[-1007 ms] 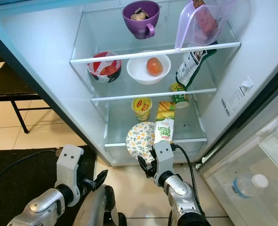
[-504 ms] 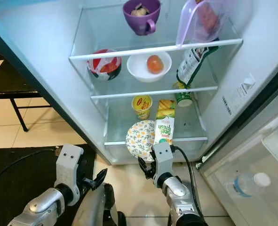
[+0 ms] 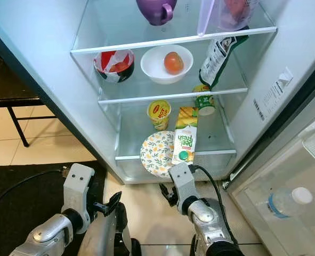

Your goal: Restocking fridge

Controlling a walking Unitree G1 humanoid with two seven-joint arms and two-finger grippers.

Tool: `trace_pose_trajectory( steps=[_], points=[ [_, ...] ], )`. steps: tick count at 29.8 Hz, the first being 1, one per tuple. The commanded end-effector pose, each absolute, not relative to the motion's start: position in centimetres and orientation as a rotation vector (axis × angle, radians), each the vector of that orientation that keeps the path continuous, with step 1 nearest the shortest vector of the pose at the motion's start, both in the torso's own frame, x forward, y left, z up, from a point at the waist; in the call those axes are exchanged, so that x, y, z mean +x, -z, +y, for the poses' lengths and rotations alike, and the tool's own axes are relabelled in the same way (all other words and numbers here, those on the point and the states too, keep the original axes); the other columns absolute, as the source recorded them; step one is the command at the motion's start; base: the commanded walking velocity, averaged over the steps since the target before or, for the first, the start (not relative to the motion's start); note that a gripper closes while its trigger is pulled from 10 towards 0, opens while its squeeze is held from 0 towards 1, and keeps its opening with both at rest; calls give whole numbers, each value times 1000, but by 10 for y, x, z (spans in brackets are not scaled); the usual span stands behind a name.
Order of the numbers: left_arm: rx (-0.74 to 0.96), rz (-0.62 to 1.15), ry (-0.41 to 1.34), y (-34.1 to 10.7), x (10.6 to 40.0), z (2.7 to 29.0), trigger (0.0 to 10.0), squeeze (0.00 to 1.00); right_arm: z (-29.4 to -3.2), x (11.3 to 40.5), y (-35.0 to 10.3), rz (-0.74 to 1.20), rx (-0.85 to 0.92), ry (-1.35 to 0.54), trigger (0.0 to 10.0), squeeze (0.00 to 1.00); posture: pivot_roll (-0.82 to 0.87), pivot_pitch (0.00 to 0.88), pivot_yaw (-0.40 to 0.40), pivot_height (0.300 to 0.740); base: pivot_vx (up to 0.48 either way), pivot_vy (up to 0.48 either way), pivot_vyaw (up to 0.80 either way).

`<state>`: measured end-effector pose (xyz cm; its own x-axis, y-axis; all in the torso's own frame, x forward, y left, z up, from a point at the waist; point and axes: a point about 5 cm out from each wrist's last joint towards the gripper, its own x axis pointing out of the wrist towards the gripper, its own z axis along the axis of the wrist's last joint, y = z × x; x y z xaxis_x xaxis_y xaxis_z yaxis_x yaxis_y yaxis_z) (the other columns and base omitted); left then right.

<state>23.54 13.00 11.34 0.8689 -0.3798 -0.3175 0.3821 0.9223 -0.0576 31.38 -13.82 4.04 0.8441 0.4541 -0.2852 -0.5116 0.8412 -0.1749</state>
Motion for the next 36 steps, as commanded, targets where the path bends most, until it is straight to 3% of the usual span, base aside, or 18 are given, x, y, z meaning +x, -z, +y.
trace_pose_trajectory(
  steps=[1, 8, 16, 28, 32, 36],
  points=[
    [11, 366, 389, -106, 231, 133, 10000, 0, -134, 306, -30, 293, -278, -564, 10000, 0, 75, 342, 118, 559, 0, 0, 0],
    [10, 369, 390, -106, 229, 133, 10000, 0, -129, 307, -28, 335, -403, -678, 10000, 0, 79, 349, 120, 559, 0, 0, 0],
    [16, 370, 393, -108, 228, 134, 10000, 0, -115, 309, -18, 402, -535, -625, 10000, 0, 113, 361, 141, 559, 0, 0, 0],
    [19, 355, 410, -121, 225, 135, 10000, 0, -117, 322, -23, 468, -705, -575, 10000, 0, 159, 407, 161, 559, 0, 0, 0],
    [-6, 344, 429, -127, 226, 131, 10000, 0, -116, 323, -22, 485, -741, -583, 10000, 0, 176, 425, 167, 559, 0, 0, 0],
    [-175, 340, 383, -138, 232, 130, 10000, 0, -108, 319, -18, 479, -812, -632, 10000, 0, 183, 459, 172, 559, 0, 0, 0]
  ],
)
